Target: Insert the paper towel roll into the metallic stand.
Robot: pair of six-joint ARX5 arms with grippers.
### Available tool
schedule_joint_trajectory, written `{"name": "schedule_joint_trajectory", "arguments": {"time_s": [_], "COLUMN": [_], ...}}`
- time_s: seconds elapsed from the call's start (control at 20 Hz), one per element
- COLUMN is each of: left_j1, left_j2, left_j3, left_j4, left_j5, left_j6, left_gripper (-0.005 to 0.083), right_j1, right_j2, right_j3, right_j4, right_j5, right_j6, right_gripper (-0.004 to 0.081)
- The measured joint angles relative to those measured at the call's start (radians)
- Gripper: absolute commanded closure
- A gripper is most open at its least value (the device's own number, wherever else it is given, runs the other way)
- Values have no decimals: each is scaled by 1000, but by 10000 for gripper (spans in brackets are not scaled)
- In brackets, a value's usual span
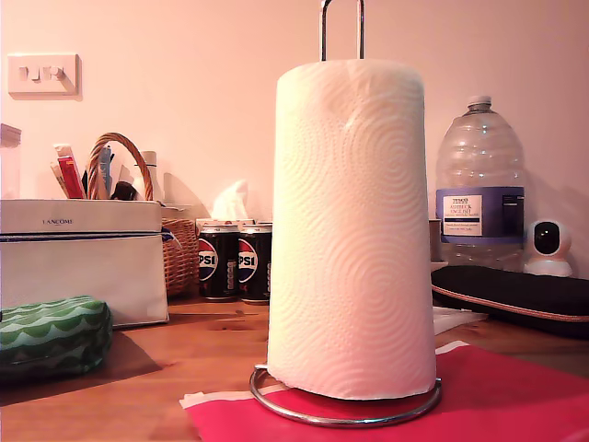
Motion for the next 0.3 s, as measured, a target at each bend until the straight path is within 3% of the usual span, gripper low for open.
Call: {"name": "schedule_joint_trajectory", "arguments": {"time_s": [0.3], "left_j1": [0], "left_j2": [0], "left_j3": [0], "left_j4": [-98], "left_j5": [0], "left_j6": [0], "left_gripper": [797], "right_j1": [0], "right_j2": [0], "right_j3": [0], "right_j4": [-133], "right_j5": [0], "right_j6": [0], "right_gripper": [783]}}
